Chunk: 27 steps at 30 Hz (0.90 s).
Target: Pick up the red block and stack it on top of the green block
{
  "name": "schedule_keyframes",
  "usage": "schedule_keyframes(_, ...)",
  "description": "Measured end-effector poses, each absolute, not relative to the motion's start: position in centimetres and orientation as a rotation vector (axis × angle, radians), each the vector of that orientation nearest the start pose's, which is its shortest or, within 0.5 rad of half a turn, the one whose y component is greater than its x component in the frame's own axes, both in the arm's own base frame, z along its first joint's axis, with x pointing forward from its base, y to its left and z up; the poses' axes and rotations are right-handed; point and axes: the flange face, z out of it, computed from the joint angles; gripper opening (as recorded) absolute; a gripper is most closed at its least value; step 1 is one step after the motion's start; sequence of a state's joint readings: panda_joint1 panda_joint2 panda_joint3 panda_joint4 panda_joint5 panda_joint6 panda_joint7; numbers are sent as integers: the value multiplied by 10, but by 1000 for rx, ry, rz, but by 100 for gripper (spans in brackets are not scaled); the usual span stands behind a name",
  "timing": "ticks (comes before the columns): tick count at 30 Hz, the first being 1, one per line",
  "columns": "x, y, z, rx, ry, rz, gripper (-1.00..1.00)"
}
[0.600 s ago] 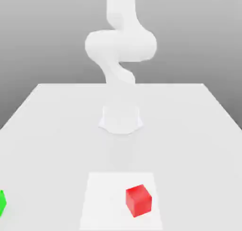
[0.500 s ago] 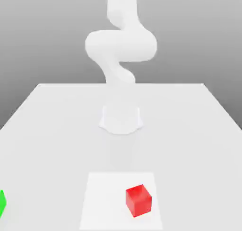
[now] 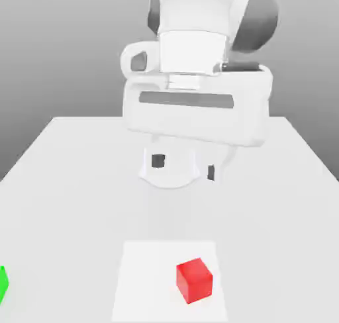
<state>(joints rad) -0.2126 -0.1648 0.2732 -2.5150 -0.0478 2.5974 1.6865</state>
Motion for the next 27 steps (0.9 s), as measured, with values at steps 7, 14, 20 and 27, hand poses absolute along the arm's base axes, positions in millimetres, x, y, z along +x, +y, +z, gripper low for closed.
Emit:
schedule_keyframes(7, 448, 41, 246, -1873, 2472, -80, 0)
schedule_keyframes(14, 435, 45, 157, -1780, 2586, 0, 0)
schedule_keyframes(20, 435, 45, 149, -1780, 2585, -1, -100)
schedule_keyframes(27, 435, 45, 199, -1779, 2586, -2, -100)
